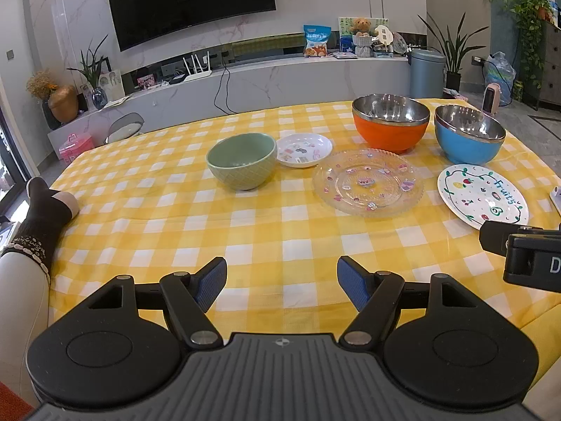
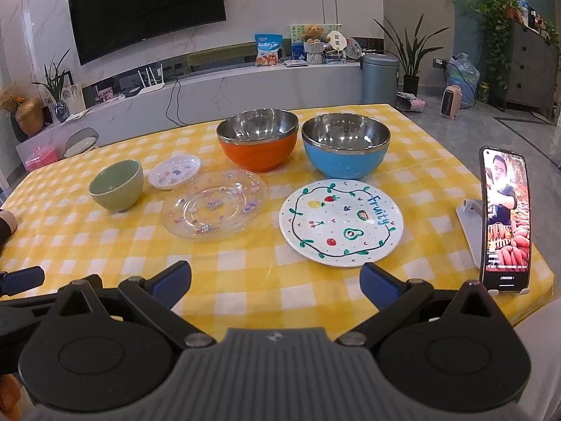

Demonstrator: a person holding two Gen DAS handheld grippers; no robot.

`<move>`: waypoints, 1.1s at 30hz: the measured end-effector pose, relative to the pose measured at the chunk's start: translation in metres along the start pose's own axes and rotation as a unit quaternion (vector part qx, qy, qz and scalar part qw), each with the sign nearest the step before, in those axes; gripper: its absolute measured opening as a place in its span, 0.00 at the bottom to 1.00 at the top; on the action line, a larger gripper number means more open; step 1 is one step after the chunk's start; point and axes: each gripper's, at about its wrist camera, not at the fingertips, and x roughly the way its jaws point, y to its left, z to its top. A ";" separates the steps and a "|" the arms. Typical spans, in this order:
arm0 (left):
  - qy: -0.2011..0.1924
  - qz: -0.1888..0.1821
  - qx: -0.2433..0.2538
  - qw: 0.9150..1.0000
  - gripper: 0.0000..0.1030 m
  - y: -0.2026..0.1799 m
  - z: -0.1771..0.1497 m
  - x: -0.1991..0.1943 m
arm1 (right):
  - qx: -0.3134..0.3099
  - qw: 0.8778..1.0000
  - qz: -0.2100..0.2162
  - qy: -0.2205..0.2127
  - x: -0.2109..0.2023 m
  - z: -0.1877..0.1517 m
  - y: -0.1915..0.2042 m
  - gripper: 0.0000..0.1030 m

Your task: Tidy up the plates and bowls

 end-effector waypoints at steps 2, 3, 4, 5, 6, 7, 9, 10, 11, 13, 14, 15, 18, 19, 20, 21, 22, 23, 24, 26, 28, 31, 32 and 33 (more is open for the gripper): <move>0.000 0.000 0.000 1.000 0.82 0.000 0.000 0.000 | -0.001 1.000 0.001 0.000 0.000 0.000 0.000 0.97; 0.000 0.000 0.000 1.000 0.82 0.000 0.000 0.000 | -0.003 1.000 0.001 0.001 0.000 0.000 0.001 0.97; 0.000 0.000 0.000 1.000 0.82 0.000 0.000 0.000 | -0.004 1.000 0.002 0.001 0.000 0.000 0.001 0.97; 0.000 0.000 0.000 1.000 0.82 0.000 0.000 0.000 | -0.006 1.000 0.003 0.001 0.000 -0.001 0.002 0.97; -0.001 0.000 -0.001 1.000 0.82 0.000 0.000 0.000 | -0.008 1.000 0.005 0.001 0.000 -0.001 0.003 0.97; -0.001 0.000 0.000 1.000 0.82 0.000 0.000 0.000 | -0.011 1.000 0.006 0.001 0.000 -0.001 0.003 0.97; -0.001 0.000 -0.001 1.000 0.82 0.001 0.000 0.000 | -0.015 1.000 0.006 0.000 0.000 -0.001 0.004 0.97; 0.000 0.000 -0.001 1.000 0.82 0.001 0.000 0.000 | -0.017 1.000 0.007 0.000 0.000 -0.001 0.005 0.97; 0.000 0.000 -0.001 1.000 0.82 0.001 0.000 0.000 | -0.018 1.000 0.006 0.000 0.000 -0.001 0.005 0.97; 0.001 0.000 -0.001 1.000 0.82 0.001 0.000 0.000 | -0.020 1.000 0.006 0.001 0.000 -0.001 0.005 0.97; 0.001 0.000 -0.001 1.000 0.82 0.002 0.000 0.000 | -0.018 1.000 0.007 0.000 0.000 -0.002 0.005 0.97; 0.001 0.000 -0.001 1.000 0.82 0.003 0.000 0.000 | -0.018 1.000 0.007 0.000 0.000 -0.002 0.005 0.97; 0.000 0.000 -0.001 1.000 0.82 0.002 -0.001 0.000 | -0.018 1.000 0.006 0.000 0.000 -0.002 0.006 0.97; 0.000 0.000 -0.001 1.000 0.82 0.002 -0.001 0.000 | -0.018 1.000 0.006 0.000 0.000 -0.002 0.006 0.97; 0.000 0.000 -0.001 1.000 0.82 0.002 -0.001 0.000 | -0.019 1.000 0.006 0.000 0.000 -0.002 0.005 0.97; 0.000 0.000 -0.001 1.000 0.82 0.003 -0.001 0.000 | -0.018 1.000 0.006 0.000 0.000 -0.002 0.005 0.97; 0.000 0.000 -0.001 1.000 0.82 0.002 -0.001 0.000 | -0.018 1.000 0.006 0.000 0.000 -0.002 0.005 0.97; 0.000 0.000 -0.001 1.000 0.82 0.002 -0.001 0.000 | -0.019 1.000 0.006 0.000 0.000 -0.002 0.005 0.97; 0.000 0.000 -0.001 1.000 0.82 0.003 -0.001 0.000 | -0.019 1.000 0.006 0.000 0.000 -0.002 0.006 0.97; 0.000 0.000 -0.001 1.000 0.82 0.002 -0.001 0.000 | -0.019 1.000 0.006 0.000 0.000 -0.002 0.006 0.97; 0.000 0.000 -0.001 1.000 0.82 0.002 -0.001 0.000 | -0.019 1.000 0.006 0.000 0.000 -0.002 0.005 0.97; 0.000 0.000 -0.001 1.000 0.82 0.002 -0.001 0.000 | -0.019 1.000 0.006 0.000 0.000 -0.002 0.006 0.97; 0.000 0.000 -0.002 1.000 0.82 0.002 -0.001 0.000 | -0.019 1.000 0.006 0.000 0.000 -0.002 0.006 0.97; 0.001 0.000 -0.002 1.000 0.82 0.003 -0.001 0.000 | -0.019 1.000 0.006 0.000 0.000 -0.002 0.006 0.97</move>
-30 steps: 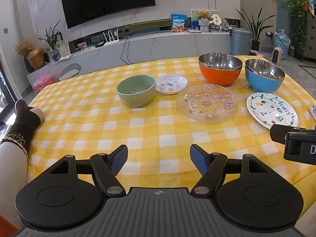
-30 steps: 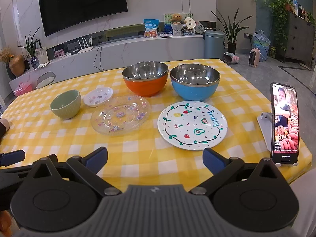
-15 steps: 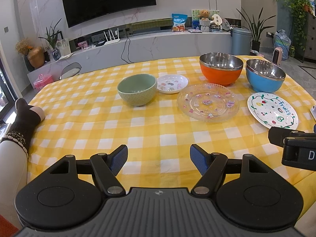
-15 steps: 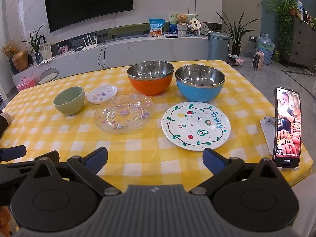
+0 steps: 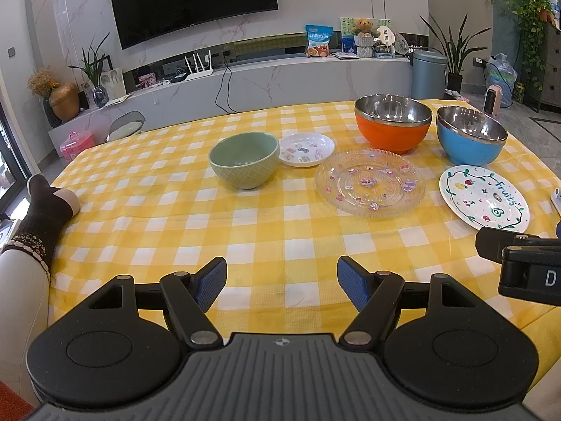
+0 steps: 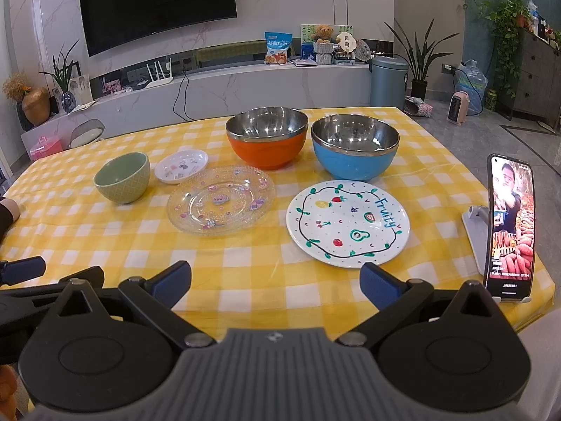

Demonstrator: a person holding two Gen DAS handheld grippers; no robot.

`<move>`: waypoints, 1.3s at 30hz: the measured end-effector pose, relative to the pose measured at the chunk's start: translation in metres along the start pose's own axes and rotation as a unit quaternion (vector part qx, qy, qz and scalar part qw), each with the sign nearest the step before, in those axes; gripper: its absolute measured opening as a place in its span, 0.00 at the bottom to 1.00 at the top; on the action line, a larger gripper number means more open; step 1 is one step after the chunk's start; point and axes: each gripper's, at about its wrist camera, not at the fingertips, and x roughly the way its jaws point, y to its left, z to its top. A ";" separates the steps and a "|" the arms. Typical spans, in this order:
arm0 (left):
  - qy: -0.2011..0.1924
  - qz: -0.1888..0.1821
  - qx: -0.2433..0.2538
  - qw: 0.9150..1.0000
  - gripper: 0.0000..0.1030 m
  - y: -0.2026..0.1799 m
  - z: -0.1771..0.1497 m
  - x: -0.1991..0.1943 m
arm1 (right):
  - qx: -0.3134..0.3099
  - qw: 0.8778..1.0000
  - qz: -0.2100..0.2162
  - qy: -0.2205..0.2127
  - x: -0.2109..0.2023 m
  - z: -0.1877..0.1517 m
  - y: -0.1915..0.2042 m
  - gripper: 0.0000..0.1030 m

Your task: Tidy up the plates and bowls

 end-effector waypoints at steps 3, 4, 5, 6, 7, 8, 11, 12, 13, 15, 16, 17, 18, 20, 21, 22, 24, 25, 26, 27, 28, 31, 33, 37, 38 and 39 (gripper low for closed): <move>0.000 0.000 0.000 1.000 0.82 0.000 0.000 0.000 | 0.000 1.000 0.000 0.000 0.000 0.000 0.000 0.97; -0.001 0.000 0.000 1.000 0.82 0.000 0.000 0.000 | -0.001 1.000 0.000 0.000 0.000 0.000 0.000 0.97; 0.000 0.000 0.000 1.000 0.82 0.000 0.000 0.000 | -0.001 1.000 0.000 0.000 0.000 0.000 0.000 0.97; 0.000 0.000 0.000 1.000 0.82 0.000 0.000 0.000 | 0.000 1.000 0.000 0.000 0.000 0.000 0.000 0.97; 0.000 -0.001 0.000 1.000 0.82 0.000 0.000 0.000 | -0.001 1.000 0.000 0.001 0.001 0.000 0.000 0.97; 0.000 -0.002 0.001 1.000 0.82 0.000 0.000 0.000 | -0.001 1.000 0.000 0.003 0.001 0.000 0.000 0.97; 0.001 -0.007 0.001 1.000 0.82 0.004 0.002 0.001 | -0.006 1.000 0.001 0.020 0.005 0.001 0.001 0.97; 0.002 -0.012 0.001 1.000 0.82 0.005 0.005 0.002 | -0.006 1.000 0.003 0.028 0.008 0.003 0.001 0.97; 0.004 -0.015 0.001 1.000 0.82 0.005 0.007 0.003 | -0.003 0.999 0.009 0.036 0.010 0.005 0.000 0.97; 0.004 -0.019 -0.001 1.000 0.81 0.008 0.013 0.005 | 0.006 0.999 0.023 0.048 0.014 0.009 -0.001 0.97; 0.003 -0.020 -0.001 1.000 0.80 0.008 0.016 0.006 | 0.008 0.998 0.029 0.051 0.016 0.012 -0.001 0.97; 0.001 -0.020 0.000 1.000 0.78 0.009 0.020 0.007 | 0.005 0.998 0.034 0.053 0.018 0.014 0.000 0.97; 0.000 -0.021 -0.001 1.000 0.75 0.010 0.025 0.008 | -0.002 0.998 0.037 0.052 0.020 0.017 0.002 0.96; -0.001 -0.031 -0.007 1.000 0.72 0.010 0.033 0.011 | -0.018 0.998 0.041 0.053 0.024 0.024 0.004 0.95; -0.004 -0.042 -0.014 0.999 0.69 0.011 0.038 0.013 | -0.020 0.998 0.038 0.054 0.026 0.027 0.002 0.93; -0.004 -0.051 -0.019 0.999 0.69 0.011 0.041 0.014 | -0.022 0.997 0.036 0.057 0.030 0.031 -0.001 0.92; -0.003 -0.072 -0.029 0.997 0.59 0.009 0.049 0.018 | -0.028 0.996 0.039 0.073 0.039 0.041 -0.010 0.85; 0.000 -0.080 -0.029 0.996 0.56 0.006 0.051 0.021 | -0.026 0.995 0.044 0.087 0.046 0.047 -0.017 0.83; 0.002 -0.090 -0.029 0.996 0.51 0.003 0.054 0.023 | -0.023 0.993 0.052 0.101 0.053 0.053 -0.024 0.80; 0.006 -0.101 -0.032 0.994 0.46 -0.002 0.056 0.027 | -0.021 0.992 0.058 0.114 0.060 0.060 -0.032 0.76; 0.011 -0.110 -0.037 0.993 0.43 -0.006 0.058 0.030 | -0.019 0.990 0.062 0.127 0.068 0.067 -0.041 0.74; 0.032 -0.140 -0.049 0.988 0.40 -0.020 0.061 0.040 | -0.031 0.987 0.045 0.151 0.090 0.086 -0.063 0.67; 0.046 -0.160 -0.061 0.984 0.40 -0.031 0.063 0.049 | -0.038 0.987 0.034 0.155 0.103 0.096 -0.078 0.66; 0.063 -0.186 -0.076 0.978 0.40 -0.049 0.064 0.062 | -0.067 0.986 0.056 0.140 0.117 0.108 -0.103 0.61; 0.066 -0.191 -0.076 0.976 0.40 -0.053 0.064 0.064 | -0.081 0.985 0.073 0.135 0.118 0.110 -0.109 0.61; 0.068 -0.194 -0.076 0.976 0.40 -0.057 0.065 0.066 | -0.100 0.983 0.093 0.125 0.116 0.112 -0.113 0.59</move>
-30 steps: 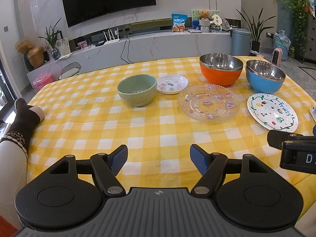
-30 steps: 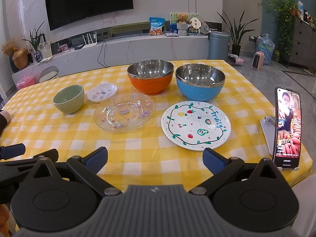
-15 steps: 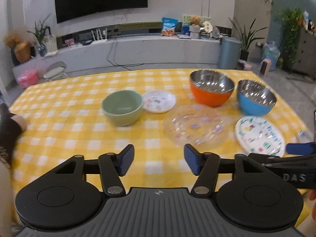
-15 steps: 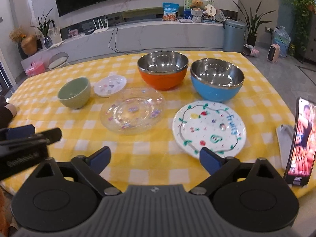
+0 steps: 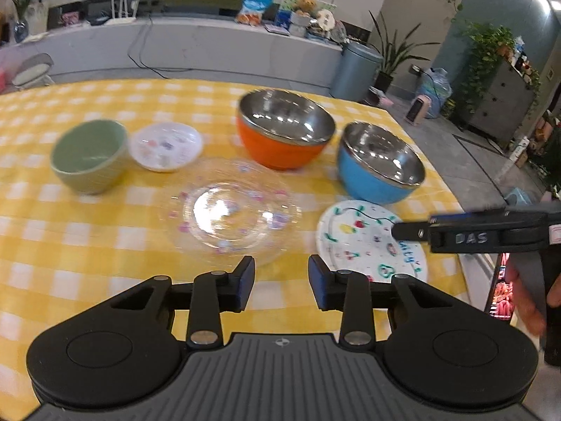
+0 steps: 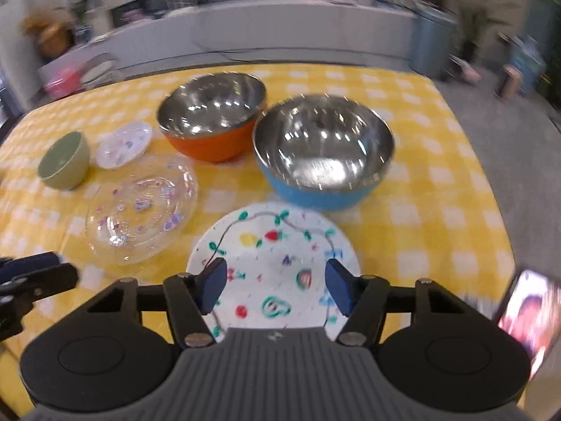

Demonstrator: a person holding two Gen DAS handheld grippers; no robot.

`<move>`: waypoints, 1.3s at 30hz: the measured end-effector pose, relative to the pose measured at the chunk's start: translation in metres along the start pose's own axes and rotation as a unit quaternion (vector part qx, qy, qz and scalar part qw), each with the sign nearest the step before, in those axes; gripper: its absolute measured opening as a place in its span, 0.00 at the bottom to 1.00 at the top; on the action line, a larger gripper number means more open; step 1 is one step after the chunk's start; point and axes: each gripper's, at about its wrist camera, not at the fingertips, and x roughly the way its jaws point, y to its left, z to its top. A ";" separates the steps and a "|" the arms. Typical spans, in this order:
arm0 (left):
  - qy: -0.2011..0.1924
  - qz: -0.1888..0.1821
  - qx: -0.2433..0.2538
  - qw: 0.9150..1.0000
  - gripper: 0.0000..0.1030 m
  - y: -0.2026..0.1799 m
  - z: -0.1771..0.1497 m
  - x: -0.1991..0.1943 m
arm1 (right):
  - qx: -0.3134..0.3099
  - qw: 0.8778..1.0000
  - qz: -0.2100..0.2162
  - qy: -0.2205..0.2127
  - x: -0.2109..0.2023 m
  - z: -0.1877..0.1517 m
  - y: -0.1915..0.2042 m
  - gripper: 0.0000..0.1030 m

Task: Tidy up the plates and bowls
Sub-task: 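Move the right tool toward the white Fruity plate while the left tool follows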

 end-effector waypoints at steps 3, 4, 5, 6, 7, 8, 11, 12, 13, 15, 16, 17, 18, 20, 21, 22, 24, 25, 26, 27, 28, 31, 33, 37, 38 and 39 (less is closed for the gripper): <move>0.002 -0.002 0.003 1.000 0.40 -0.010 0.000 0.010 | -0.078 0.996 0.030 -0.030 -0.012 0.005 -0.008 0.59; 0.004 -0.003 0.003 1.000 0.40 -0.013 0.000 0.013 | -0.096 0.994 0.041 -0.037 -0.016 0.006 -0.012 0.60; 0.004 -0.003 0.001 1.000 0.40 -0.015 -0.001 0.016 | -0.112 0.992 0.051 -0.039 -0.018 0.007 -0.016 0.60; 0.005 -0.002 -0.002 1.000 0.40 -0.018 -0.001 0.019 | -0.130 0.989 0.061 -0.042 -0.019 0.007 -0.018 0.60; 0.006 -0.001 -0.004 1.000 0.40 -0.020 -0.001 0.022 | -0.148 0.985 0.069 -0.047 -0.021 0.004 -0.021 0.60; 0.009 0.001 -0.006 1.000 0.40 -0.023 -0.001 0.025 | -0.164 0.983 0.069 -0.050 -0.022 0.000 -0.022 0.60; 0.016 0.004 -0.006 1.000 0.40 -0.029 -0.003 0.031 | -0.233 0.968 0.064 -0.073 -0.020 -0.023 -0.019 0.59; 0.018 0.006 -0.005 1.000 0.40 -0.031 -0.003 0.032 | -0.260 0.960 0.060 -0.084 -0.020 -0.033 -0.017 0.59; 0.021 0.009 -0.004 1.000 0.40 -0.032 -0.004 0.034 | -0.284 0.953 0.058 -0.092 -0.022 -0.041 -0.016 0.59; 0.026 0.013 -0.003 1.000 0.40 -0.035 -0.005 0.036 | -0.314 0.942 0.060 -0.103 -0.023 -0.052 -0.017 0.59; 0.028 0.015 -0.003 0.999 0.40 -0.036 -0.005 0.037 | -0.324 0.938 0.061 -0.109 -0.023 -0.058 -0.017 0.59; 0.031 0.017 -0.003 0.999 0.40 -0.038 -0.006 0.039 | -0.330 0.935 0.062 -0.113 -0.023 -0.062 -0.019 0.59; 0.034 0.018 -0.004 0.999 0.40 -0.039 -0.006 0.040 | -0.335 0.933 0.061 -0.115 -0.022 -0.065 -0.021 0.59; 0.038 0.021 -0.003 0.999 0.40 -0.042 -0.006 0.044 | -0.345 0.929 0.057 -0.122 -0.019 -0.071 -0.023 0.59; 0.040 0.022 -0.002 0.999 0.40 -0.043 -0.006 0.045 | -0.349 0.927 0.056 -0.125 -0.018 -0.073 -0.024 0.60; 0.041 0.023 -0.001 0.999 0.40 -0.045 -0.006 0.046 | -0.352 0.926 0.054 -0.127 -0.017 -0.076 -0.025 0.60; 0.043 0.024 -0.001 0.999 0.40 -0.046 -0.006 0.048 | -0.356 0.923 0.054 -0.136 -0.017 -0.079 -0.026 0.61; 0.044 0.023 -0.002 0.999 0.40 -0.047 -0.005 0.048 | -0.355 0.923 0.053 -0.141 -0.018 -0.079 -0.027 0.61; 0.045 0.023 -0.003 0.999 0.40 -0.048 -0.005 0.049 | -0.358 0.921 0.051 -0.146 -0.021 -0.078 -0.027 0.61; 0.045 0.023 -0.004 0.999 0.40 -0.048 -0.004 0.050 | -0.364 0.917 0.045 -0.156 -0.024 -0.078 -0.027 0.64; 0.045 0.024 -0.005 0.999 0.40 -0.049 -0.003 0.050 | -0.373 0.911 0.035 -0.172 -0.028 -0.076 -0.026 0.66; 0.042 0.025 -0.006 0.999 0.40 -0.049 -0.002 0.051 | -0.391 0.897 0.012 -0.206 -0.036 -0.071 -0.021 0.73; 0.041 0.025 -0.009 0.999 0.40 -0.048 -0.002 0.052 | -0.391 0.896 0.021 -0.207 -0.038 -0.066 -0.017 0.77; 0.041 0.024 -0.012 0.999 0.40 -0.045 -0.002 0.052 | -0.406 0.891 0.027 -0.202 -0.032 -0.067 -0.005 0.77; 0.040 0.024 -0.012 0.999 0.40 -0.045 -0.002 0.053 | -0.408 0.890 0.031 -0.201 -0.031 -0.069 -0.003 0.77; 0.040 0.022 -0.012 0.999 0.40 -0.045 -0.003 0.054 | -0.408 0.891 0.037 -0.198 -0.029 -0.070 0.001 0.77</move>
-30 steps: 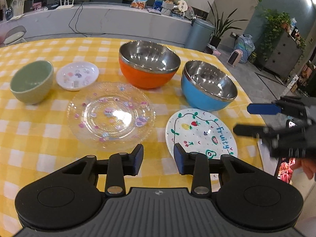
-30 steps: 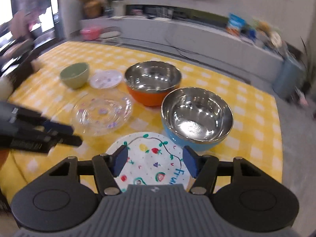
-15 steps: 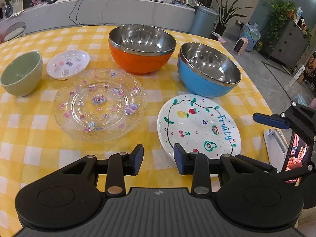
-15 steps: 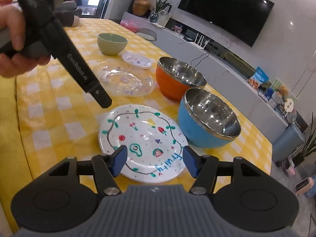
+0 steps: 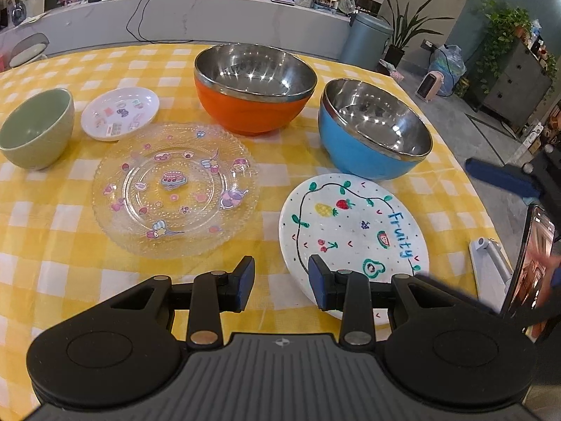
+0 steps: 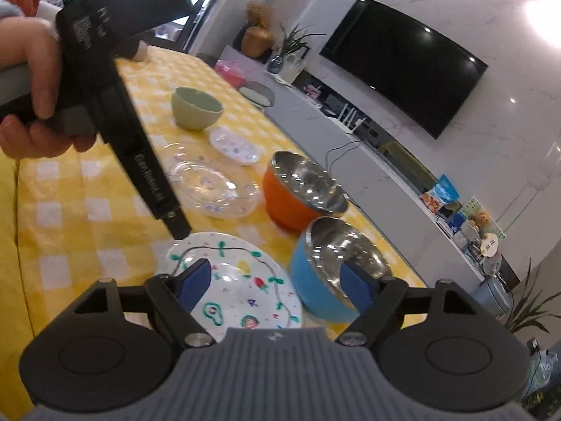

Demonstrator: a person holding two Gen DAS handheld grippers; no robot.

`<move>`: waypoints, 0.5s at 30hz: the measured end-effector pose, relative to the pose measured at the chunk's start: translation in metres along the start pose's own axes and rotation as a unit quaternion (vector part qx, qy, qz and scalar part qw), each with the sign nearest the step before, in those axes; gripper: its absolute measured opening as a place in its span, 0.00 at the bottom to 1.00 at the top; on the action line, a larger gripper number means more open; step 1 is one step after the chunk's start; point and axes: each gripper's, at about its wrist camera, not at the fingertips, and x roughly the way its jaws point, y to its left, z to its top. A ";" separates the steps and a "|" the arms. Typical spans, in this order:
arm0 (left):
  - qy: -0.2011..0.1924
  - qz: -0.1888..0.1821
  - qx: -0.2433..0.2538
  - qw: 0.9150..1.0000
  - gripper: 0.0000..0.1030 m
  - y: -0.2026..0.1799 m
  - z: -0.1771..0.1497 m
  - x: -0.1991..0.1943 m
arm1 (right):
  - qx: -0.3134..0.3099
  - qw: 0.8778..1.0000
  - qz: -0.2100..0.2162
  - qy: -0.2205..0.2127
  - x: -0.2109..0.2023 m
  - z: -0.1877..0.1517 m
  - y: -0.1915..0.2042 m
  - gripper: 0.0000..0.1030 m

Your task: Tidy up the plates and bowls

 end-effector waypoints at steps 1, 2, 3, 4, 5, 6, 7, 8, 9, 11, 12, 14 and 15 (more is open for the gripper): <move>0.000 -0.005 -0.001 1.000 0.40 0.000 0.000 0.002 | 0.007 1.000 0.004 0.004 0.004 0.002 0.003 0.77; 0.001 -0.013 -0.004 1.000 0.40 0.001 -0.001 0.003 | 0.017 1.000 0.006 0.012 0.007 0.003 0.005 0.79; 0.002 -0.023 -0.010 1.000 0.40 0.002 -0.001 0.004 | 0.034 0.999 0.008 0.021 0.012 0.004 0.006 0.79; 0.001 -0.029 -0.014 0.999 0.40 0.002 -0.002 0.005 | 0.052 0.998 0.012 0.030 0.015 0.004 0.006 0.79; -0.001 -0.035 -0.016 0.999 0.40 0.002 -0.002 0.005 | 0.077 0.996 0.015 0.048 0.021 0.004 0.003 0.79; -0.005 -0.037 -0.017 0.999 0.41 0.003 -0.002 0.005 | 0.101 0.993 0.018 0.065 0.027 0.004 -0.001 0.76; -0.007 -0.037 -0.017 0.999 0.41 0.003 -0.002 0.005 | 0.123 0.989 0.022 0.078 0.032 0.002 -0.006 0.74; -0.008 -0.037 -0.018 0.999 0.40 0.003 -0.002 0.006 | 0.138 0.986 0.021 0.088 0.035 0.001 -0.010 0.70; -0.007 -0.039 -0.021 0.999 0.41 0.003 -0.002 0.007 | 0.154 0.983 0.018 0.102 0.039 0.000 -0.013 0.65; -0.003 -0.042 -0.026 0.999 0.41 0.003 -0.001 0.011 | 0.186 0.974 0.020 0.126 0.047 -0.002 -0.020 0.59; -0.002 -0.044 -0.027 0.999 0.41 0.003 -0.001 0.012 | 0.206 0.969 0.019 0.137 0.049 -0.003 -0.023 0.59; 0.000 -0.043 -0.027 0.999 0.40 0.003 -0.001 0.015 | 0.241 0.958 0.014 0.152 0.051 -0.006 -0.029 0.58; 0.001 -0.042 -0.027 0.999 0.40 0.003 -0.002 0.016 | 0.255 0.954 0.010 0.160 0.053 -0.007 -0.032 0.58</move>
